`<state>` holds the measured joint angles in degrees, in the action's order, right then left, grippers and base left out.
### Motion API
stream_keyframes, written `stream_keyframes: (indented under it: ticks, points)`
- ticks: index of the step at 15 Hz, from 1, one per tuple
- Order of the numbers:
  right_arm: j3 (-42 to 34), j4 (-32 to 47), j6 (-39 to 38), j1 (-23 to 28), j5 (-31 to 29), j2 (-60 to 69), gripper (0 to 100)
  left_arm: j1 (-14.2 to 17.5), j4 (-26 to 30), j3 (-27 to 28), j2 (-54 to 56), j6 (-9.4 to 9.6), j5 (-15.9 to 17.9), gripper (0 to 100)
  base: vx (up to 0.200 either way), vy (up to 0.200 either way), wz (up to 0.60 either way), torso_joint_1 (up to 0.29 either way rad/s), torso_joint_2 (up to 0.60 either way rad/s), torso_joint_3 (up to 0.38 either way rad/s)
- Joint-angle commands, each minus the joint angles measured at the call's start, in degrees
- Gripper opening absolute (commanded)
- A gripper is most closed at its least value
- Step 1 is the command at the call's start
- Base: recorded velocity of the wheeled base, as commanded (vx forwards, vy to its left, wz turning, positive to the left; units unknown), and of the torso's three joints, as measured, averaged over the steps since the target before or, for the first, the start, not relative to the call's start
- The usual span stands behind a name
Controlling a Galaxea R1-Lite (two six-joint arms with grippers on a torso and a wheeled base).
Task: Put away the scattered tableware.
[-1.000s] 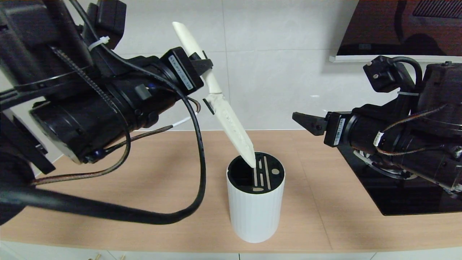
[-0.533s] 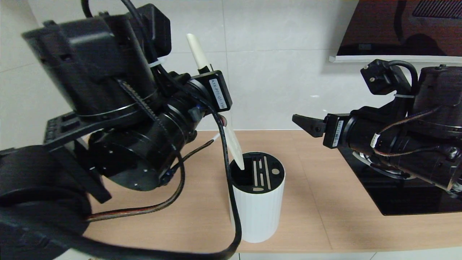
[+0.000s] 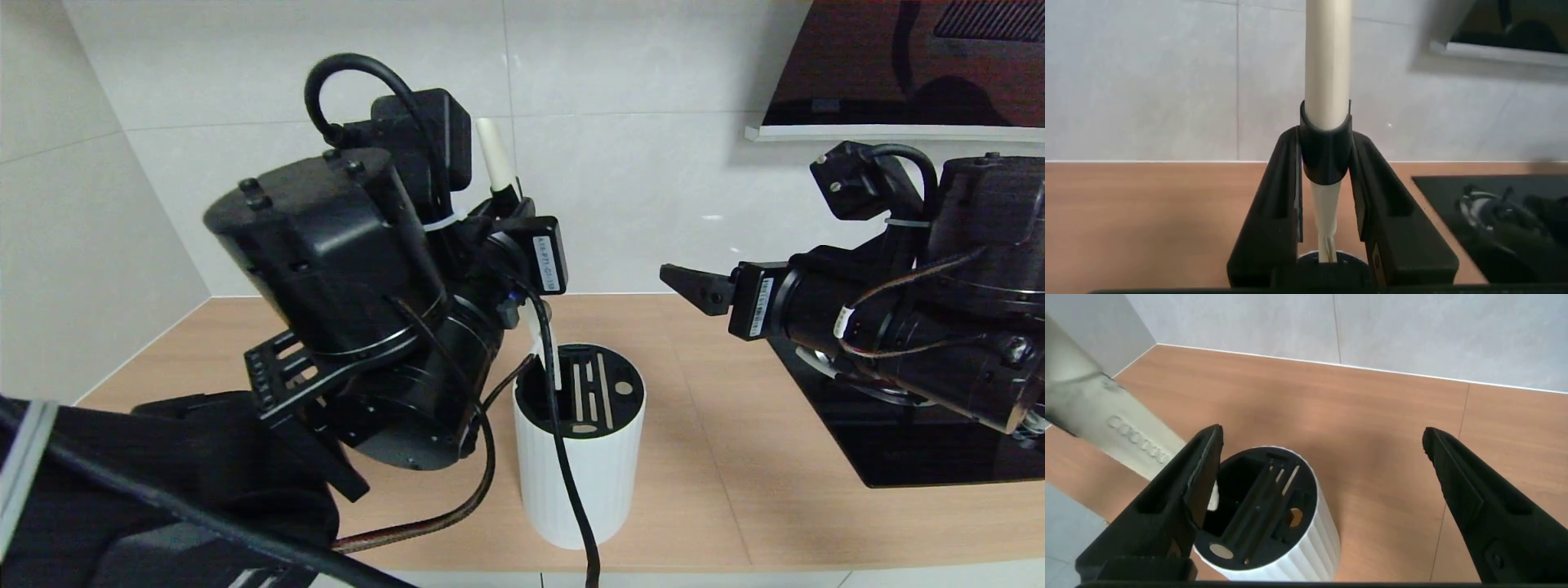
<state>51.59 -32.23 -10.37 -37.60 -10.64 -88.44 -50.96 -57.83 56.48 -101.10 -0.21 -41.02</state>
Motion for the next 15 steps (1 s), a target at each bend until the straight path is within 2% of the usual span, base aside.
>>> stream_keyframes:
  ticks: [1, 6, 12, 15]
  points:
    - [0.0, 0.0, 0.0, 0.0, 0.0, -0.2, 100, 0.0, -0.9, -0.8, -2.1, 0.56, -0.2, 0, 0.000, 0.000, 0.00, 0.000, 0.00, 0.000]
    - [0.0, 0.0, 0.0, 0.0, 0.0, -0.4, 100, -1.2, -1.4, -1.0, -4.0, 0.47, -0.7, 0, 0.000, 0.000, 0.00, 0.000, 0.00, 0.000]
    - [-0.3, 0.0, 0.0, 0.0, 0.0, -0.9, 100, -2.8, -1.5, -2.3, -8.7, 0.03, -5.0, 0, 0.000, 0.000, 0.00, 0.000, 0.00, 0.000]
    - [-0.4, 0.0, 0.0, 0.0, 0.0, -0.9, 100, -2.8, -1.4, -2.3, -10.1, -1.29, -5.0, 0, 0.000, 0.000, 0.00, 0.000, 0.00, 0.000]
